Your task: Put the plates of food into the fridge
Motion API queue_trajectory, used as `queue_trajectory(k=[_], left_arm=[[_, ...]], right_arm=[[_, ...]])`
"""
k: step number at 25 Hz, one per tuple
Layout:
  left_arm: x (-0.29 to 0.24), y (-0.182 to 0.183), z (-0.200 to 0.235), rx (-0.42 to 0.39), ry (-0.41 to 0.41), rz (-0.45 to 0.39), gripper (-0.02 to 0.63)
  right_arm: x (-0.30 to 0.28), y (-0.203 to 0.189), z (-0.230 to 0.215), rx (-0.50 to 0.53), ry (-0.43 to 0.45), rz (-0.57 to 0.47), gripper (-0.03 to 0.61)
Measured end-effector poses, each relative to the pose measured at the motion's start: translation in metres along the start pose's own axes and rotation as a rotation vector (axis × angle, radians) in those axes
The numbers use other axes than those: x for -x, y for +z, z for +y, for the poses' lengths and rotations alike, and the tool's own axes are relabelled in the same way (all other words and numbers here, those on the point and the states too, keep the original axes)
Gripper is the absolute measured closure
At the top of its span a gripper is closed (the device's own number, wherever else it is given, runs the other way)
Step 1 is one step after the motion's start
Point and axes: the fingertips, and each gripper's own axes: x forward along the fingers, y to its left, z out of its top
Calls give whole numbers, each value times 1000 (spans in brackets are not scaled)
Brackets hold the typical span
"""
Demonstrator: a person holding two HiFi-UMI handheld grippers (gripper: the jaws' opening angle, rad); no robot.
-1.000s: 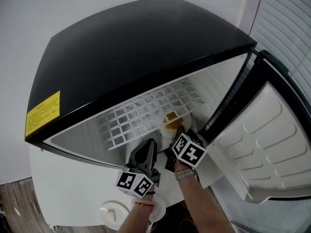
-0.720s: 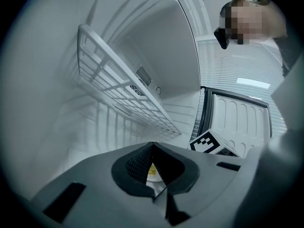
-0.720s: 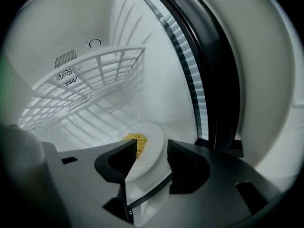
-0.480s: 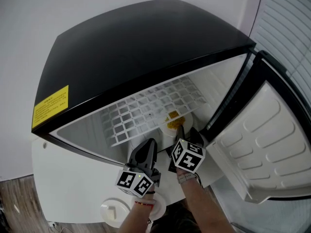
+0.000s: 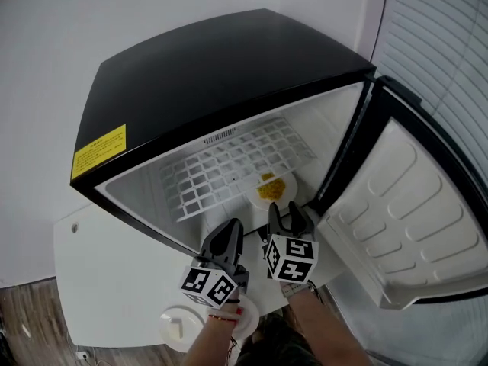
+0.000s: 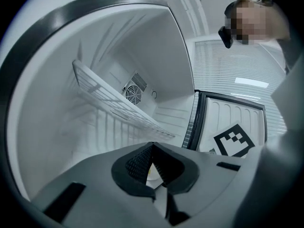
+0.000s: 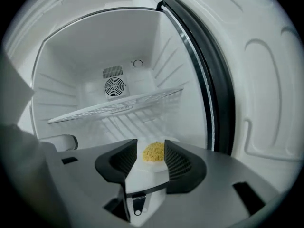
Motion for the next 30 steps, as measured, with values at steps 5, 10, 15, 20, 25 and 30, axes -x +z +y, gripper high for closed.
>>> queue_trajectory(k=[5,10,15,20,25,30], left_arm=[[17,14,-9,-16,5,-16,607],[33,28,-19,-30,0,-36,607],[50,44,-36,-21,-37,-72,607],[69,66,-58,-42,-98,-107,607],[102,76,-71,-59,-103,-111,607],[135,70,-75,-90,-83,-102,607]], right_arm=[[30,6,15,97,59,-18,410],[65,5,27,167,92,-34,559],[100,8,40,173,140,-56,571],[132,18,51,215,176,-96,571],[164,10,65,241,223,-100,571],[190,-3,77,251,267,-85,571]])
